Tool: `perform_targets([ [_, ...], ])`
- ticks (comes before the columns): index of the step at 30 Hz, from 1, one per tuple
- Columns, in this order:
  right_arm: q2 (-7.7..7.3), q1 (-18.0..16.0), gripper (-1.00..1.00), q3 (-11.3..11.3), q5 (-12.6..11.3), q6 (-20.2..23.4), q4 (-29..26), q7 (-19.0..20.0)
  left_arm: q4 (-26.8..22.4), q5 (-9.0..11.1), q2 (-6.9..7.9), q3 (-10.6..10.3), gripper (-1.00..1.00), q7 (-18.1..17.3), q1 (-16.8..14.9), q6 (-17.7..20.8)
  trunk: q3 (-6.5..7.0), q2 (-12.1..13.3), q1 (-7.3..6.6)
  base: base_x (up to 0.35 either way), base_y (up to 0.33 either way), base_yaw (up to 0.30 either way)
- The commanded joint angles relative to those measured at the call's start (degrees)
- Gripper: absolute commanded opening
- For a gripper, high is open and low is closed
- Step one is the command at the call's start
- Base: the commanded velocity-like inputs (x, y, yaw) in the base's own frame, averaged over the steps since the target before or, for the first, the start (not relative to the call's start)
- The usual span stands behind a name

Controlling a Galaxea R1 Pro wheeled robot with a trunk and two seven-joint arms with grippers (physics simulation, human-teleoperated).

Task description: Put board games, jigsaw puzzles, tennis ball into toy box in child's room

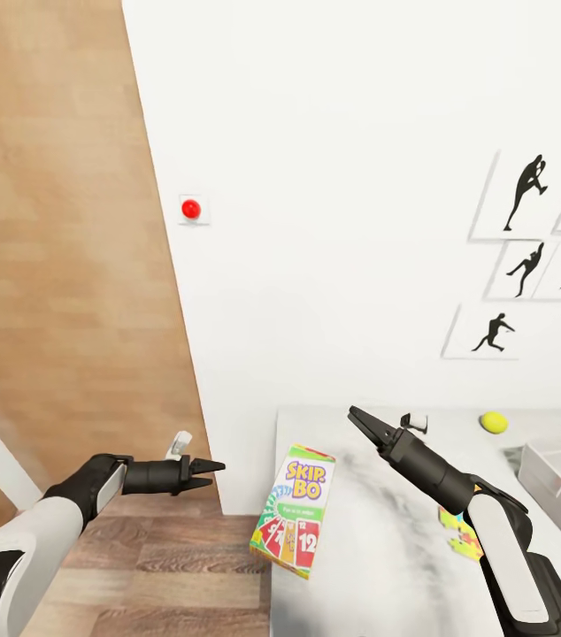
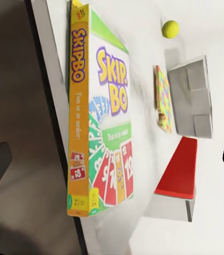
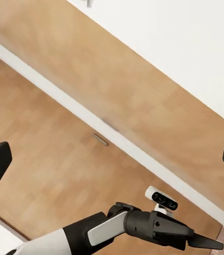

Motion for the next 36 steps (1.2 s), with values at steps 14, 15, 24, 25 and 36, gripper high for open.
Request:
perform_targets([
  [14,0.00,-0.05,1.00,-0.05,-0.18,0.34,0.01,0.04,0.01,-0.04,-0.01,0.17,1.00,-0.10,-0.04,0.53,1.23,-0.06,0.01,-0.005,0.000,0.000],
  [15,0.00,-0.05,1.00,-0.05,-0.18,0.34,0.01,0.04,0.01,-0.04,-0.01,0.15,1.00,-0.10,-0.04,0.52,1.33,-0.06,0.01,0.000,0.000,0.000],
  [24,0.00,-0.05,1.00,-0.05,-0.18,0.34,0.01,0.04,0.01,-0.08,-0.04,0.11,1.00,-0.05,-0.04,0.51,2.17,-0.06,0.01,0.000,0.000,0.000],
  [25,0.00,-0.05,1.00,-0.05,-0.18,0.34,0.01,0.04,0.01,-0.09,-0.05,0.10,1.00,-0.05,-0.04,0.51,2.27,-0.06,0.01,0.000,0.000,0.000],
  [36,-0.01,-0.05,1.00,-0.05,-0.18,0.34,-0.06,0.11,0.21,-0.33,-0.77,0.04,1.00,0.58,0.03,0.18,3.30,-0.06,0.01,0.000,0.000,0.000],
])
